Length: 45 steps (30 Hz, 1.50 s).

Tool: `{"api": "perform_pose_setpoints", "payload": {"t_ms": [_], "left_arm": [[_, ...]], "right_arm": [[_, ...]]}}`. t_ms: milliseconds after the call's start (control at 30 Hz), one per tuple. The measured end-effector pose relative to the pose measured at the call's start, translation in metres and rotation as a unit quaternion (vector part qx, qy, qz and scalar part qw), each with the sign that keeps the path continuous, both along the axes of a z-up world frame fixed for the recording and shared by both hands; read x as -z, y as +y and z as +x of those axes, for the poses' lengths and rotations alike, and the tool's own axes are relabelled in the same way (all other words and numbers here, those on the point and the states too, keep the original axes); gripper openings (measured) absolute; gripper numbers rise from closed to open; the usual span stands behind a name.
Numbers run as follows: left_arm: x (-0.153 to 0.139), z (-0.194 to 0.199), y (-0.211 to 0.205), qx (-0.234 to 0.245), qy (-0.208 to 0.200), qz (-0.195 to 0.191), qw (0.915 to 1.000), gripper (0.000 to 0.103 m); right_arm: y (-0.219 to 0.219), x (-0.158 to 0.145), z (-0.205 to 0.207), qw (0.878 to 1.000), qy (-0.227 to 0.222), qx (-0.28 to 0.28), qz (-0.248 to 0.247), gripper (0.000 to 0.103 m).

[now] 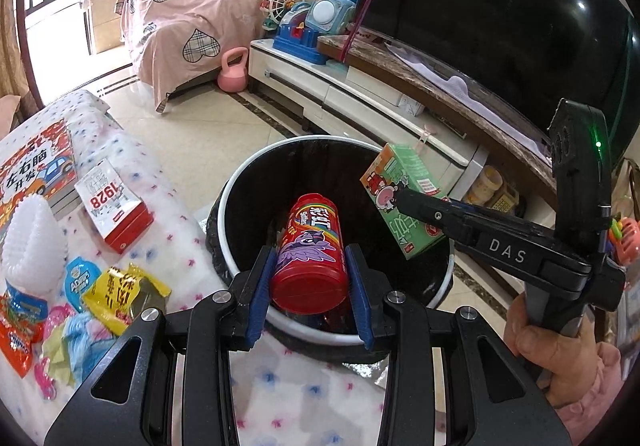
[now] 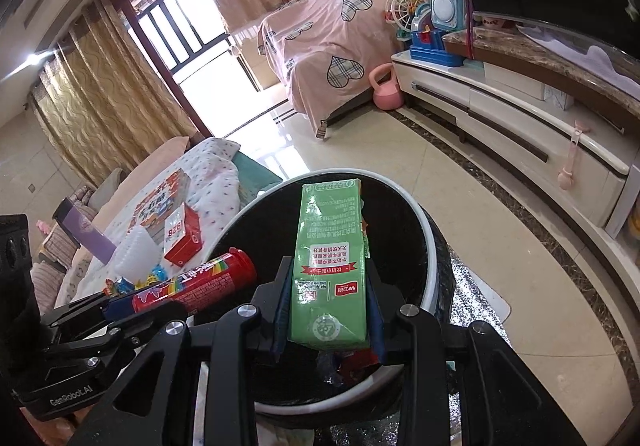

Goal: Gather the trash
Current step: 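Carry the tube and carton over the bin and open both tools, then grasp the orange snack bag with the left tool while the right tool grasps the blue crumpled wrapper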

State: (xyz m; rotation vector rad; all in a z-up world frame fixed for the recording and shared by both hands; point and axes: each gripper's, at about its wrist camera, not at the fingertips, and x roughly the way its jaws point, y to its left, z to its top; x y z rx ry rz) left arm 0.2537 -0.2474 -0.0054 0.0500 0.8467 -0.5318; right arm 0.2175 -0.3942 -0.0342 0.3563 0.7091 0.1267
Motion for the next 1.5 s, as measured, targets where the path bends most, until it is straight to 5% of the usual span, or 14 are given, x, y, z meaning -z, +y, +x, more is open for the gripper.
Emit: {"api": "perform_pose_setpoints", "payload": {"t_ms": [200,333,467,600,733,1500], "left_arm": [[0.003,0.006,0.0,0.001,0.014,-0.003,0.9999,0.035],[0.0,0.002,0.007,-0.013,0.012,-0.007,0.9998,0.058],[-0.008,-0.01,0.017,-0.022,0.002,-0.016,0.9996,0.065],[-0.013,-0.023,0.035,-0.037,0.007,-0.037,0.9986,0.071],[-0.017,-0.04,0.053,-0.049,-0.005,-0.039,0.998,0.074],[0.026,-0.103,0.217,-0.199,0.031,-0.063,0.9774,0.075]], "right_arm": [[-0.002,0.0,0.004,1.0,0.004,0.003,-0.003,0.033],[-0.004,0.001,0.006,1.0,0.009,0.005,0.007,0.039],[-0.003,-0.004,-0.002,1.0,0.0,0.008,0.015,0.049],[0.003,-0.009,-0.017,0.999,-0.015,0.008,0.027,0.082],[0.016,-0.013,-0.032,0.999,-0.026,0.008,0.034,0.095],[0.136,0.005,-0.071,0.997,-0.016,-0.071,0.039,0.099]]}}
